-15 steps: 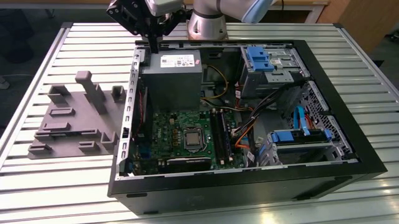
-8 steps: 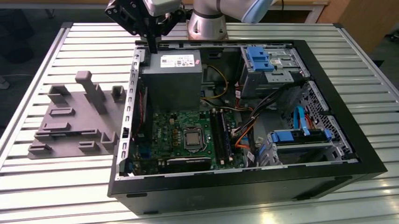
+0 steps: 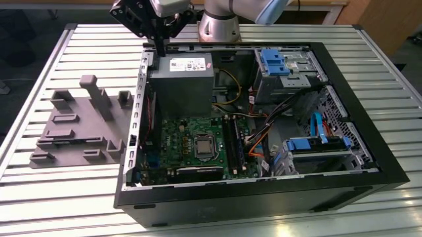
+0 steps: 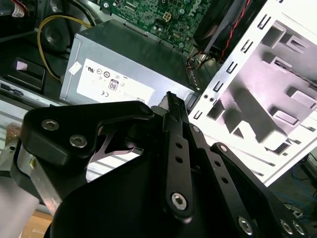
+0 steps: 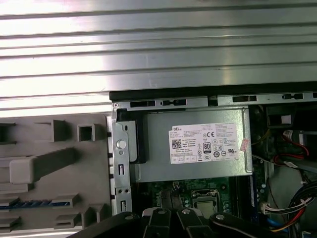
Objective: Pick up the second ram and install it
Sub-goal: 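Reach for the second ram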
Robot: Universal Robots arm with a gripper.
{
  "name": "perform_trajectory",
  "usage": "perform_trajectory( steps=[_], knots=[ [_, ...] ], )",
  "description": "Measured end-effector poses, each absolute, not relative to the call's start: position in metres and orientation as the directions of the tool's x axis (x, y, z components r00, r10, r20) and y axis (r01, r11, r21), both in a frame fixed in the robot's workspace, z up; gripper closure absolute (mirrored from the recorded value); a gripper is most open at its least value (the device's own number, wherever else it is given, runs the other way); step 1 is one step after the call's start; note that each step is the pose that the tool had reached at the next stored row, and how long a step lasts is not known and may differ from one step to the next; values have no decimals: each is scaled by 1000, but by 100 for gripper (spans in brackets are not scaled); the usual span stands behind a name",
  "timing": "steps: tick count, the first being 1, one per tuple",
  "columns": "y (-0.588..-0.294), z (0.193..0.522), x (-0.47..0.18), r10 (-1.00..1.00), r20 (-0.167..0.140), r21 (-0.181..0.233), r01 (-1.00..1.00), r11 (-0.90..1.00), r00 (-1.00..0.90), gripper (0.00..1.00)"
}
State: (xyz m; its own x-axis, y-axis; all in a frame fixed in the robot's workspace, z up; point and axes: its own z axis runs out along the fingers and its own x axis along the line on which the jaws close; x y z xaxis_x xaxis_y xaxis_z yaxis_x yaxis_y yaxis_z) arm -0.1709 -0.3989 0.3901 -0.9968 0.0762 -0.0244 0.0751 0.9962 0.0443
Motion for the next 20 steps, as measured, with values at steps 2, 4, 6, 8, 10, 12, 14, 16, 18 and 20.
perform_trajectory(
  steps=[2, 4, 6, 8, 10, 12, 14, 16, 18, 20],
  knots=[
    [-399, 390, -172, 76, -24, 44, 75, 996, -997, 89],
    [-399, 390, -173, 76, -24, 44, 75, 996, -997, 89],
    [-399, 390, -174, 76, -24, 44, 75, 996, -997, 89],
    [-399, 390, -175, 76, -24, 44, 75, 996, -997, 89],
    [-399, 390, -176, 76, -24, 44, 75, 996, -997, 89],
    [-399, 390, -177, 76, -24, 44, 75, 996, -997, 89],
    [-399, 390, -178, 76, -24, 44, 75, 996, -997, 89],
    [-399, 390, -179, 76, -24, 44, 75, 996, -997, 89],
    [-399, 390, -180, 76, -24, 44, 75, 996, -997, 89],
    [-399, 390, -181, 76, -24, 44, 75, 996, -997, 89]
  ],
)
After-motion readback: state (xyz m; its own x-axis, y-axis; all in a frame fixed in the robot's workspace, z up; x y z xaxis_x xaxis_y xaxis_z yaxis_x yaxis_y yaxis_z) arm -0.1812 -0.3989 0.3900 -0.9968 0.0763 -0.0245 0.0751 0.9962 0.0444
